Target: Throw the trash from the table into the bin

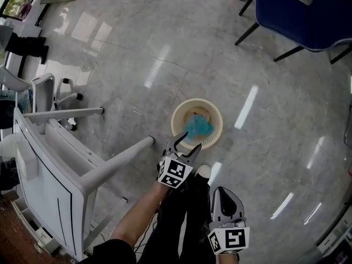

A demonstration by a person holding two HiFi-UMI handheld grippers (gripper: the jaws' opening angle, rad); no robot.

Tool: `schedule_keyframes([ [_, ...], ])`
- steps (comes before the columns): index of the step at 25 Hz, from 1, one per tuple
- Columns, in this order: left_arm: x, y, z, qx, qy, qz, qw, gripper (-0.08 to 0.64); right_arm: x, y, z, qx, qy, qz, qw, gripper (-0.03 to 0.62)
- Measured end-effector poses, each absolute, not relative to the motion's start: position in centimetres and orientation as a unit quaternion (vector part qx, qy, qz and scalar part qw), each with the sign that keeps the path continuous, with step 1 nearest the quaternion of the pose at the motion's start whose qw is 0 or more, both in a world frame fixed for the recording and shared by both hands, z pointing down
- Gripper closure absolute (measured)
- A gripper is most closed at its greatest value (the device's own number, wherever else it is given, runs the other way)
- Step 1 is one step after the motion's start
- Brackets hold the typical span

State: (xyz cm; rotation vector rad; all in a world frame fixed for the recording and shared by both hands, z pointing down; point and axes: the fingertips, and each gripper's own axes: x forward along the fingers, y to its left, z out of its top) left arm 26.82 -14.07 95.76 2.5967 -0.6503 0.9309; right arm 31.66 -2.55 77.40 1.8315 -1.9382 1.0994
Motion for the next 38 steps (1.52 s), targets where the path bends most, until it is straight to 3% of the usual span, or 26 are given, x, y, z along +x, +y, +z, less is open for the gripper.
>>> schedule_keyframes([
  [24, 26.4, -15.2, 90.7, 0.903, -0.257, 0.304, 0.164, 0.309, 31.9, -3.7, 74.1, 0.612, -0.686, 0.367, 0.144, 0.583],
  [30, 26.3, -15.8, 86.7, 0.909, -0.259, 0.290, 0.148, 0.375, 31.8, -4.9, 71.3, 0.614, -0.693, 0.352, 0.139, 0.583],
  [38, 26.0, -15.2, 80.5, 0.916, -0.253, 0.275, 0.143, 0.514, 31.4, -5.5, 66.3, 0.606, -0.712, 0.326, 0.139, 0.583],
])
